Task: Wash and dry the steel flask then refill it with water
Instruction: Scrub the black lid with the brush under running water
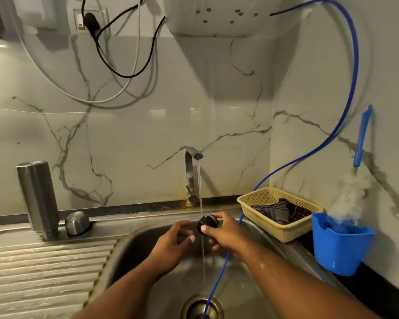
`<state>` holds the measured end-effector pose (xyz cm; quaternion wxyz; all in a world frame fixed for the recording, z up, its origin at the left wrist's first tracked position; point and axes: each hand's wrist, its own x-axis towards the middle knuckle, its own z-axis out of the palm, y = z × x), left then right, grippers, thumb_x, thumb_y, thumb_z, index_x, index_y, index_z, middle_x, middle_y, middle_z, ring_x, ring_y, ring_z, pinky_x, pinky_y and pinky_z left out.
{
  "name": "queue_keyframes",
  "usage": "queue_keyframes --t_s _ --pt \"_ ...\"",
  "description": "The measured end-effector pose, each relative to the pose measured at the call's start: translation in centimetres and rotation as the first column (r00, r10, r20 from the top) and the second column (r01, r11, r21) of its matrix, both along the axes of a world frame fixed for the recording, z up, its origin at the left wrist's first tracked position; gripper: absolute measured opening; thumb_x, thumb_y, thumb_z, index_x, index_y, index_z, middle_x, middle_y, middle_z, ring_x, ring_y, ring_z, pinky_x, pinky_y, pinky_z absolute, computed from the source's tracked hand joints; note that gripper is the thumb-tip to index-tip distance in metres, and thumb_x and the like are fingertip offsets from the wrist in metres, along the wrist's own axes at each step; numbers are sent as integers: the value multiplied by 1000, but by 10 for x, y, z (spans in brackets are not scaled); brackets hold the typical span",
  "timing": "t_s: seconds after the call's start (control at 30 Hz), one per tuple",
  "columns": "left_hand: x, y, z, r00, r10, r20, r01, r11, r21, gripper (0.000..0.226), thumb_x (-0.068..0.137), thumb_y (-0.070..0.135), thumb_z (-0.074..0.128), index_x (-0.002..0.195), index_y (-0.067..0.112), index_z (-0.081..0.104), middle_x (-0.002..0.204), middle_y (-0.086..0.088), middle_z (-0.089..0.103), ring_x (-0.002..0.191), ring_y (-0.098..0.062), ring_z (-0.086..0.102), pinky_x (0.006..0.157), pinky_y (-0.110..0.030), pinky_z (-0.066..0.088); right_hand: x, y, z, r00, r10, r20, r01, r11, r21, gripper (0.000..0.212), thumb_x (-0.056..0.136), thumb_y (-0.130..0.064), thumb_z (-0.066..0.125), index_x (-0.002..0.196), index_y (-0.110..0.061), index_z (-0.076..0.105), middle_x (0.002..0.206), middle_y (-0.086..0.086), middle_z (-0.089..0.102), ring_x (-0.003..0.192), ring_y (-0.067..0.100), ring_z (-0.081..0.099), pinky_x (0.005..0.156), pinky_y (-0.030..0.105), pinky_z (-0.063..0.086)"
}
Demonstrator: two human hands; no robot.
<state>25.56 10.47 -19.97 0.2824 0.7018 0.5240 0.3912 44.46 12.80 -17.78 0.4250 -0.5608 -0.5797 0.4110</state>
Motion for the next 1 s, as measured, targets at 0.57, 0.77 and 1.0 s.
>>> queue_keyframes --t_s 0.57,0.77,1.0 --pt "6 -2 2 973 -150 -175 155 988 11 68 97 15 63 123 71 32 114 18 67 106 5 64 90 -14 52 -8 18 -16 987 -31 -159 42 997 70 59 80 -23 86 124 -39 49 126 1 63 109 21 66 77 33 64" --pt "-5 33 17 989 88 -118 -86 996 26 54 97 1 55 144 27 52 141 4 60 124 -10 59 106 -26 46 -10 14 -15 998 -3 -70 9 996 85 58 80 -12 85 125 -31 55 117 -3 66 99 11 64 68 17 53" --pt "3 94 46 982 98 -160 -104 994 -31 86 87 -13 50 161 22 23 161 -2 37 146 -23 39 120 -36 33 -14 22 -22 998 32 -54 -28 996 80 59 84 -10 81 133 -28 55 126 -3 66 113 17 64 92 34 57"
